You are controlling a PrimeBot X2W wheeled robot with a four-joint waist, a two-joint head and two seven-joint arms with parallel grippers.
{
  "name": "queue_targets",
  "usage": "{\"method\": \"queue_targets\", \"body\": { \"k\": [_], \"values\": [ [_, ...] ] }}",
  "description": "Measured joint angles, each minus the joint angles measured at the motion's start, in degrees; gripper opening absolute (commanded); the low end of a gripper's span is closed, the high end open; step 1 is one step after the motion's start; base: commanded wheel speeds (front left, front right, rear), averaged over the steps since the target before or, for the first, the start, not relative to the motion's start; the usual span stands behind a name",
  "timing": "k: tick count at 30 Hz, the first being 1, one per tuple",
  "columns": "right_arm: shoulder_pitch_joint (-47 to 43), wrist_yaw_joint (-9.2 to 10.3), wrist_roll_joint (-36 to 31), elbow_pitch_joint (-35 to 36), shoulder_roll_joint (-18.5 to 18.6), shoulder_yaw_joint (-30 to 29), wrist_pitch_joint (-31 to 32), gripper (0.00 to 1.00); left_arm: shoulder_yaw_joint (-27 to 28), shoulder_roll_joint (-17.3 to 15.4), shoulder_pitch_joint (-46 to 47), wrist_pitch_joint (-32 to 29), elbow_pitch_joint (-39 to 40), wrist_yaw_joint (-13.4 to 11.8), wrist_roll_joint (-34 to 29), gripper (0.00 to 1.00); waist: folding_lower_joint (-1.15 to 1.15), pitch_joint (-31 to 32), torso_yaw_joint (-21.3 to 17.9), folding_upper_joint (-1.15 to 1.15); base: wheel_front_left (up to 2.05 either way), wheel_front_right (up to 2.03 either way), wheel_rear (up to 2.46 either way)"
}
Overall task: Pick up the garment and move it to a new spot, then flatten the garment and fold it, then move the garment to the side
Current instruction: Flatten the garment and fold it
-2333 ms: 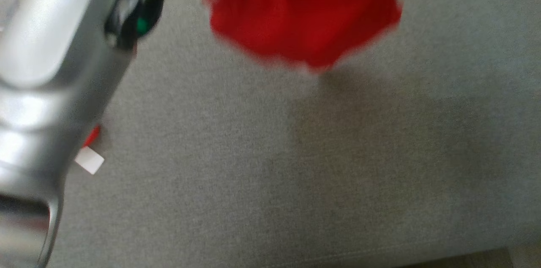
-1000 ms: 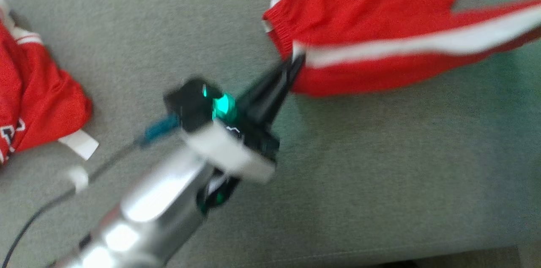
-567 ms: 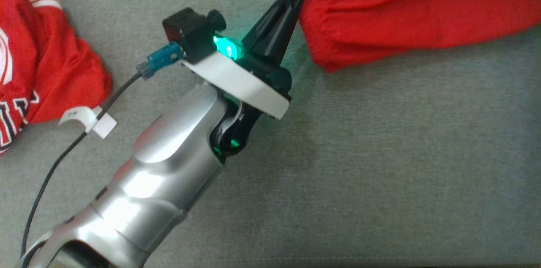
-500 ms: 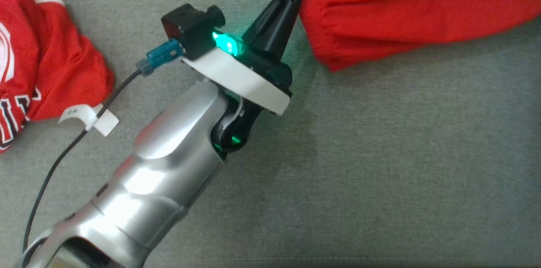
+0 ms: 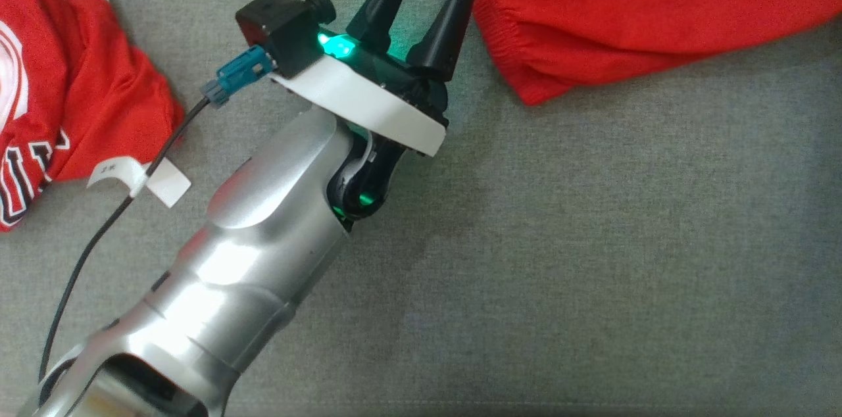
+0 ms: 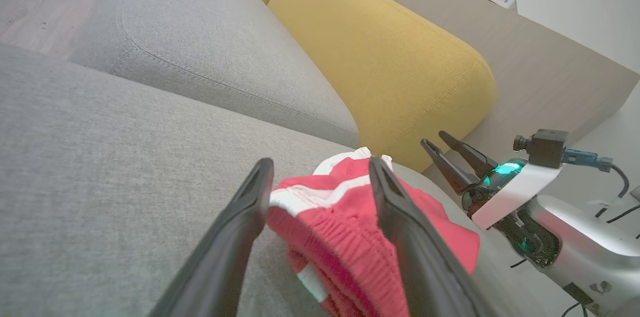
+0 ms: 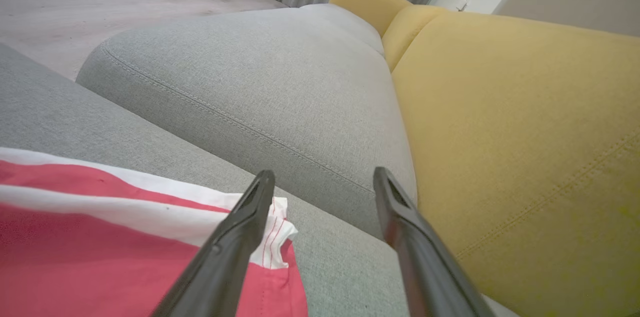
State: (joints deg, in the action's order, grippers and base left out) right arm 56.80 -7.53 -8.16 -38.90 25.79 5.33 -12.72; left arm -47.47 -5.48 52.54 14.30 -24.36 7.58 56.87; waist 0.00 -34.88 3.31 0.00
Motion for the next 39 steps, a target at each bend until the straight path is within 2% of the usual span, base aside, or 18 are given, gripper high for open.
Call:
{"method": "queue_targets", "body": {
  "k": [4,9,14,17,18,19,21,28,32,39],
  "values": [
    [-0.8,0.0,1.4,-3.0,-1.1,-2.4,-0.5,1.0,3.3,0.4,-1.1,0.2,0.1,-0.7,-4.5,1.0,0.0,0.3,0.0,0.0,0.0,0.0,0.0],
    [-2.8,0.0,8.6,-8.9,-1.2,-4.1,2.0,1.0,11.4,0.6,-7.5,0.2,8.2,-5.4,-20.2,1.0,0.0,0.3,1.1,0.0,0.0,0.0,0.0],
    [-2.5,0.0,17.1,-11.4,2.1,-3.7,6.5,1.0,16.0,1.4,-15.8,0.5,17.4,-9.1,-34.6,1.0,0.0,0.0,3.5,0.0,0.0,0.0,0.0],
    [-2.3,0.0,21.3,-12.1,3.5,-3.6,9.2,1.0,16.9,1.7,-19.1,0.5,20.4,-9.9,-38.0,1.0,0.0,0.0,4.6,0.0,0.0,0.0,0.0],
    [-2.3,0.0,23.8,-12.3,4.0,-3.5,10.9,0.9,17.5,1.9,-20.7,0.5,21.6,-10.1,-39.4,1.0,0.0,0.0,5.2,0.0,0.0,0.0,0.0],
    [-2.3,0.0,26.2,-12.2,4.5,-3.0,12.6,0.45,17.9,2.1,-22.2,0.5,22.6,-10.1,-40.2,1.0,-0.01,0.1,5.7,0.0,0.0,0.0,0.0],
    [-2.3,0.0,30.9,-11.9,5.5,-2.1,15.5,0.0,18.3,2.2,-24.9,0.5,24.3,-10.1,-41.6,1.0,0.0,0.4,6.7,0.0,0.0,0.0,0.0],
    [-7.7,0.0,41.9,-7.1,6.1,2.5,20.9,0.0,21.6,2.5,-30.4,0.5,26.8,-9.6,-43.4,1.0,0.0,4.0,7.2,0.0,0.0,0.0,0.0],
    [-11.5,0.0,43.4,-6.0,7.1,3.7,21.1,0.0,22.3,2.5,-30.9,0.5,26.8,-9.0,-45.0,1.0,0.0,7.0,6.2,0.0,0.0,0.0,0.0],
    [-18.0,0.0,44.6,-4.6,9.6,2.5,20.7,0.0,23.6,2.6,-34.5,0.5,26.7,-8.8,-46.3,1.0,-0.01,12.3,3.0,0.0,0.0,0.0,0.0]
  ]
}}
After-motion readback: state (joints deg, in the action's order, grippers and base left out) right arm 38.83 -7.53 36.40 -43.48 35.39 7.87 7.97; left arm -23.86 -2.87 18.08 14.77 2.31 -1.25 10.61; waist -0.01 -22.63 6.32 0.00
